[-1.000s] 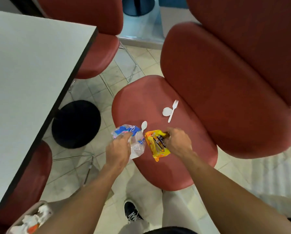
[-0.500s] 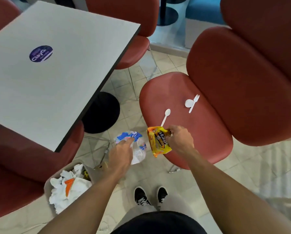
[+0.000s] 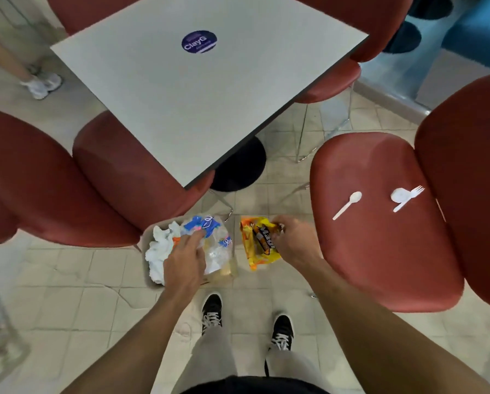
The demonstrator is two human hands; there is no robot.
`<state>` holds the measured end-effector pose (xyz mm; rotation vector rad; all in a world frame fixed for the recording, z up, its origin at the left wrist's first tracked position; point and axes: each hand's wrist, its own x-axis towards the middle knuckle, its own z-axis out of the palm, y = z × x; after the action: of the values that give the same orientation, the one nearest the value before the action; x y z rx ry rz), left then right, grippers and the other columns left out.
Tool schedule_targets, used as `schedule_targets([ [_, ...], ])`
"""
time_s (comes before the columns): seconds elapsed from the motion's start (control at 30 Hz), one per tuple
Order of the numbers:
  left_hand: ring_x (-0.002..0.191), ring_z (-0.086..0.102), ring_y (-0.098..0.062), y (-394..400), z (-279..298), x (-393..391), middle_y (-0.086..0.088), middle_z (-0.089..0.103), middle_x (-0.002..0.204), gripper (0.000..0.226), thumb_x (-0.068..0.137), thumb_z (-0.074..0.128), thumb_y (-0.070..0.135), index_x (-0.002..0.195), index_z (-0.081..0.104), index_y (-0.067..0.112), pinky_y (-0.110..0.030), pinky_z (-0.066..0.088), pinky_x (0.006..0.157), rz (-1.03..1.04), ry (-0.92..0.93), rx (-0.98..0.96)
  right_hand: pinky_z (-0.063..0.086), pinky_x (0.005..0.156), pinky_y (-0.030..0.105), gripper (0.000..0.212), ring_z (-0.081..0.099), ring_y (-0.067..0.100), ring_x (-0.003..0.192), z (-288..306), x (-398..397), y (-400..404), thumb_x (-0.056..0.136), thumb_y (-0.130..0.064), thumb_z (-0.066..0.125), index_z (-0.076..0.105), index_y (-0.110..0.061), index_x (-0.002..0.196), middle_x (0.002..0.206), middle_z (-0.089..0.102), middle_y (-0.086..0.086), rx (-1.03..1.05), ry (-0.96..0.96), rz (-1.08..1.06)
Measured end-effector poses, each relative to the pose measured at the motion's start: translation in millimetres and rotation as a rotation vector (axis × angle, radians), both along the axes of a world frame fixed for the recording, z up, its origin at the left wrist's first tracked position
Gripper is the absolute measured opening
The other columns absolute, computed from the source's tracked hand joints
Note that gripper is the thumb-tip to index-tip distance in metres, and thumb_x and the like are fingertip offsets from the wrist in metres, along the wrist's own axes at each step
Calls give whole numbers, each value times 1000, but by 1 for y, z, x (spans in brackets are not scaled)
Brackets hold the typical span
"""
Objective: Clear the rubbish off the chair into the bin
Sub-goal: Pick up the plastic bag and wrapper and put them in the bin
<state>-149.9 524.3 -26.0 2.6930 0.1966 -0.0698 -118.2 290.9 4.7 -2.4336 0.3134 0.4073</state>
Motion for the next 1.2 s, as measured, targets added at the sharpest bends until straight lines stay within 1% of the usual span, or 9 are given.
schedule_targets([
  [0.23,84,61,-34,97,-26,1,-5,57,111,40,80,57,3,115,54,22,-40,50,61,15,109,60,51,78,34,29,61,26,97,-20,18,104,86,-25,56,64,-30,113,108,62,5,-28,9,58],
  [0.5,71,64,-30,153,-75,9,-5,60,101,52,65,66,-5,110,61,22,-35,50,52,-143,273,43,49,78,35,29,59,31,101,-61,35,204,91,-27,53,60,-26,120,114,55,7,-189,81,18],
  [0.6,91,63,-28,164,-93,8,-4,60,114,58,71,60,-2,122,58,24,-38,53,70,-213,338,38,49,81,36,29,57,31,104,-82,35,225,93,-26,51,57,-22,121,118,52,9,-222,148,8],
  [0.67,99,61,-27,168,-98,8,-3,61,117,57,69,63,2,123,59,23,-39,52,77,-261,356,33,48,80,35,29,58,31,103,-92,31,235,93,-26,53,57,-24,122,116,51,9,-191,208,27],
  [0.73,94,62,-27,172,-99,7,-2,64,108,54,59,70,14,113,65,23,-38,51,74,-330,322,77,47,78,33,32,58,30,103,-99,25,243,92,-27,55,57,-28,124,116,53,7,-141,237,62],
  [0.8,89,62,-27,173,-97,6,-1,66,99,50,55,67,30,104,68,23,-36,49,69,-377,262,110,47,79,31,37,58,29,104,-98,19,246,92,-24,54,53,-31,128,118,55,6,-107,239,52],
  [0.93,86,59,-24,171,-86,6,0,65,91,48,62,59,53,99,68,23,-35,47,67,-346,157,82,49,82,34,49,59,30,105,-84,15,241,92,-22,50,43,-32,140,117,56,8,-98,196,13],
  [1.0,84,59,-24,170,-77,9,0,65,89,48,65,60,58,97,68,23,-35,47,67,-337,111,71,51,81,37,50,60,32,104,-73,18,238,93,-22,49,41,-31,141,117,55,9,-110,163,6],
  [1.2,83,62,-25,156,-56,19,-4,67,89,48,71,56,58,98,69,20,-36,52,69,-365,55,88,50,84,37,38,60,33,105,-45,19,223,94,-26,50,52,-25,131,121,53,9,-98,141,-8],
])
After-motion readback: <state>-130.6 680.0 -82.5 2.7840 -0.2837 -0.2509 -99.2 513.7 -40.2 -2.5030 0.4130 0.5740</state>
